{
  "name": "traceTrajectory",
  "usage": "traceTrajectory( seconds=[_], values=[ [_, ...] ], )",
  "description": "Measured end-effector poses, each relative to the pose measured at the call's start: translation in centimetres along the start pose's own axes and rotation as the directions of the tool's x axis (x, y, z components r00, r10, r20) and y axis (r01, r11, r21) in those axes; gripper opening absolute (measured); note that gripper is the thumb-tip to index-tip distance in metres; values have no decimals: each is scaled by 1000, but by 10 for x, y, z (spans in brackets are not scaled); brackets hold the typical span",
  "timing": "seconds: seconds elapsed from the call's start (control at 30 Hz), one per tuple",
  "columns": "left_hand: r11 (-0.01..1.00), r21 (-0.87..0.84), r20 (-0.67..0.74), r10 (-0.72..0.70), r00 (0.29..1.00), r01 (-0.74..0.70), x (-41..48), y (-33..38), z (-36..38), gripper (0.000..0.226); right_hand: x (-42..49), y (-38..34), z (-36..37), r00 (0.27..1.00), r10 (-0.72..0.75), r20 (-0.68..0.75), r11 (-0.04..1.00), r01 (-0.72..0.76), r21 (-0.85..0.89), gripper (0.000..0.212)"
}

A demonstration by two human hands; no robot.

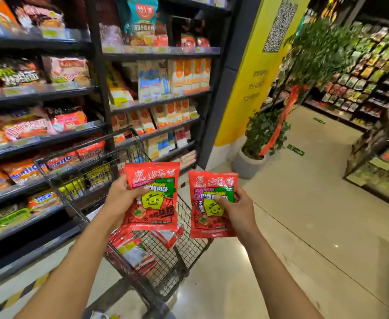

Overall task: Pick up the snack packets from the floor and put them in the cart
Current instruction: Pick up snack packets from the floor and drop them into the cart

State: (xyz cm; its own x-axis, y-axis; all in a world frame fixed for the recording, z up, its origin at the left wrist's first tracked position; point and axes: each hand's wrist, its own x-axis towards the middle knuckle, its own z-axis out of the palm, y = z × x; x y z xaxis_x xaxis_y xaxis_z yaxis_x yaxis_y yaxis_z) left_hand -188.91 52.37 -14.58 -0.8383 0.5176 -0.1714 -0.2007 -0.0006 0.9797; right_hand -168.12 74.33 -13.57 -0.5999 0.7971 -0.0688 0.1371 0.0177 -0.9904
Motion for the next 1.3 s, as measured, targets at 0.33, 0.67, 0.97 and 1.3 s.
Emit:
traceTrajectory(
  seconds=[0.33,0.67,0.97,1.3],
  values=[
    [995,-33,-348,-95,932,89,60,-30,52,40,178,38,17,935,73,347,996,-54,-65,29],
    [965,-150,-623,-262,737,216,48,-71,70,31,256,91,67,787,177,591,983,-112,-145,38],
    [910,-197,-697,-391,600,364,80,-154,39,21,284,176,124,720,277,636,934,-45,-356,45],
    [754,-314,-679,-603,420,577,158,-283,-15,28,316,296,206,730,437,525,802,-52,-595,51]
  ],
)
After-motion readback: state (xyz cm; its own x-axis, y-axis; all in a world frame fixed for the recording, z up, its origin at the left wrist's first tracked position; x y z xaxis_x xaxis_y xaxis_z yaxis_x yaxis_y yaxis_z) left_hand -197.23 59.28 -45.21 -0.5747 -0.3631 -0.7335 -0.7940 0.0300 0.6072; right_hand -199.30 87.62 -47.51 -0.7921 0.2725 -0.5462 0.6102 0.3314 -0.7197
